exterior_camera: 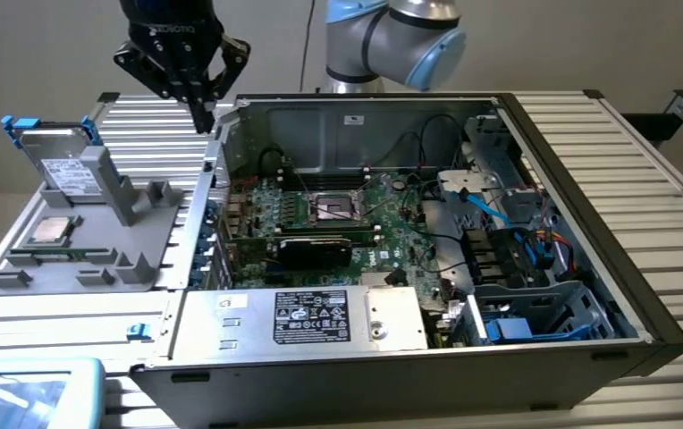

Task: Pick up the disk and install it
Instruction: 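Reach for the disk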

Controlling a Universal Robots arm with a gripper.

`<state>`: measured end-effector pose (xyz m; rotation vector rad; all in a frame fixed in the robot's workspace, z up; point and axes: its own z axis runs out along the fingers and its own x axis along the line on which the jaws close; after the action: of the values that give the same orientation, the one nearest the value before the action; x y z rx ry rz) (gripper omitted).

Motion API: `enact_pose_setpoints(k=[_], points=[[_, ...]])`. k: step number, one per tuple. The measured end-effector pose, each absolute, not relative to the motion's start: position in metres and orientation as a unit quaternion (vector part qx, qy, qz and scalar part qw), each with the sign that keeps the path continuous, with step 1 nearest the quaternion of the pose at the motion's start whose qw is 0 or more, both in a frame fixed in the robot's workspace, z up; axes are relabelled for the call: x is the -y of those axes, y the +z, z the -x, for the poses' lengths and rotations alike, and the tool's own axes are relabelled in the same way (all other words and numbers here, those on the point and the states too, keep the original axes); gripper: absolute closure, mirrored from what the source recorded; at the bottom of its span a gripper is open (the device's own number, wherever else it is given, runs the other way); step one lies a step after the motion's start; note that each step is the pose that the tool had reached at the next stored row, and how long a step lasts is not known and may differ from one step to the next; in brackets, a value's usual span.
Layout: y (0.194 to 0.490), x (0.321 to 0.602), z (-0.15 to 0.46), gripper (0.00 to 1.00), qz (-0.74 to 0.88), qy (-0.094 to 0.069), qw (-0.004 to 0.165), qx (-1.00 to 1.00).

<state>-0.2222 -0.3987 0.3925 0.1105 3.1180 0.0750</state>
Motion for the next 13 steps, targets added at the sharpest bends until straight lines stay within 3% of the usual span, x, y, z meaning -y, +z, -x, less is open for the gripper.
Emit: enact_pose_setpoints(k=[13], points=[[0.391, 0.398, 0.281, 0.89, -0.035, 0.024, 0.01, -0.999]])
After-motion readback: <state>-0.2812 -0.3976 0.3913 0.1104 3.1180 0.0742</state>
